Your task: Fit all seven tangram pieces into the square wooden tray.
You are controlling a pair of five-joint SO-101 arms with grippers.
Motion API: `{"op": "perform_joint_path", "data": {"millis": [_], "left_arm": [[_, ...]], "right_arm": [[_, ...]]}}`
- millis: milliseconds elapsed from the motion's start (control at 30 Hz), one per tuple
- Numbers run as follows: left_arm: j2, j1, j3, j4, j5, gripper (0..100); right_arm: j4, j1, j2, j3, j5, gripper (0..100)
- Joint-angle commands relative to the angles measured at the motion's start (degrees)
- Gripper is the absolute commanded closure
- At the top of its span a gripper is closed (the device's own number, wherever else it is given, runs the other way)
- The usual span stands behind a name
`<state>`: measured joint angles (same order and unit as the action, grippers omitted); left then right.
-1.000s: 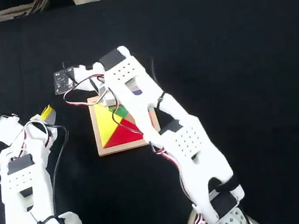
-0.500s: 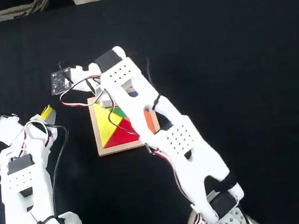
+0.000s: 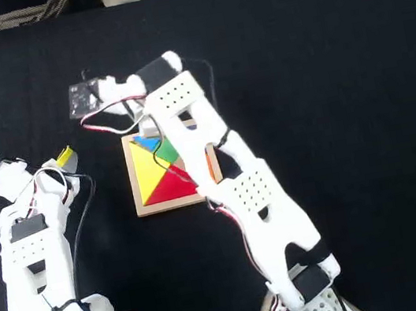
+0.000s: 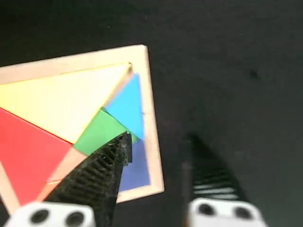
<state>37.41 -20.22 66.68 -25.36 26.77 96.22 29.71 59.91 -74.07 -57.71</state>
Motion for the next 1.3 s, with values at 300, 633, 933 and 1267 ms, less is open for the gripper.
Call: {"op": "perform_joint_path", "data": {"millis": [300,633,933,1267], "left_arm": [[1.5,-0.6,-1.2,1.1,0.3,71],[1.4,-0.6,-1.2,1.1,0.2,71],[1.1,0.0,-1.2,1.1,0.2,71],[1.1,0.0,-1.1,1.2,0.2,71]], "right_arm": [[-5.5,-1.9,10.6,-10.3,5.2,98.8],[3.2,-2.3,9.5,-21.6,5.2,98.8],[4.1,-10.8,1.2,-20.1,11.5,98.8],[-2.7,-11.5,15.7,-21.3,11.4,98.8]]}}
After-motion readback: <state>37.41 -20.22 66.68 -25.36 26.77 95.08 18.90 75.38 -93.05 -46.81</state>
